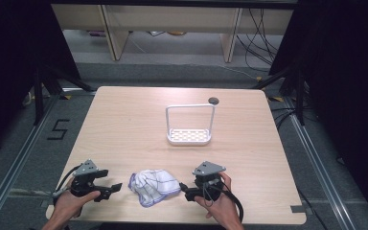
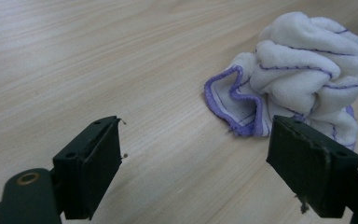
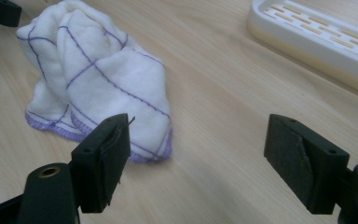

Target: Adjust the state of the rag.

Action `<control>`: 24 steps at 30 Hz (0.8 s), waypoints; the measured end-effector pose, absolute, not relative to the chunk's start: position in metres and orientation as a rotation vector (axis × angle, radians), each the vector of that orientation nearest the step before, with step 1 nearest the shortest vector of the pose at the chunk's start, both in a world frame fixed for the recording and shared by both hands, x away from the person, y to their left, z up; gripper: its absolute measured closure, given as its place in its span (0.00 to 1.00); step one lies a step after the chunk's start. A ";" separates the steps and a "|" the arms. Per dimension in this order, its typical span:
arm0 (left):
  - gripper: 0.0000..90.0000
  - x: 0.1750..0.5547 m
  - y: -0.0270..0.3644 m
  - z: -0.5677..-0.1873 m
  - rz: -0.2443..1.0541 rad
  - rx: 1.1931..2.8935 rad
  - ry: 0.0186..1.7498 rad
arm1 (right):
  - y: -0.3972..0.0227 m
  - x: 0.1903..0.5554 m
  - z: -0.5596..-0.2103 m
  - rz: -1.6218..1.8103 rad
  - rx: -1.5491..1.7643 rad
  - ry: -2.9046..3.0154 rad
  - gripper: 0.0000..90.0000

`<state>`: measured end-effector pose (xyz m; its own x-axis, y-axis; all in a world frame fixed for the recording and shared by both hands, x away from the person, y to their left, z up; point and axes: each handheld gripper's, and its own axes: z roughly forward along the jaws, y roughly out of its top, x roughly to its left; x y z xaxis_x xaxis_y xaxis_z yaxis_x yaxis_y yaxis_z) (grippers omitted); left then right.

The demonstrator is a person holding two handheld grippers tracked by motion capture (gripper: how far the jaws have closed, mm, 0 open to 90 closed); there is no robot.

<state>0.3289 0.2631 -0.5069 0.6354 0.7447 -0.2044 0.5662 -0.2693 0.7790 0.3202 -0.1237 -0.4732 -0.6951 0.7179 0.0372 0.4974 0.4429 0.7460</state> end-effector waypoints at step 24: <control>0.19 0.334 0.255 -0.506 0.263 1.950 1.032 | -0.048 0.327 -0.469 1.162 0.781 2.537 0.57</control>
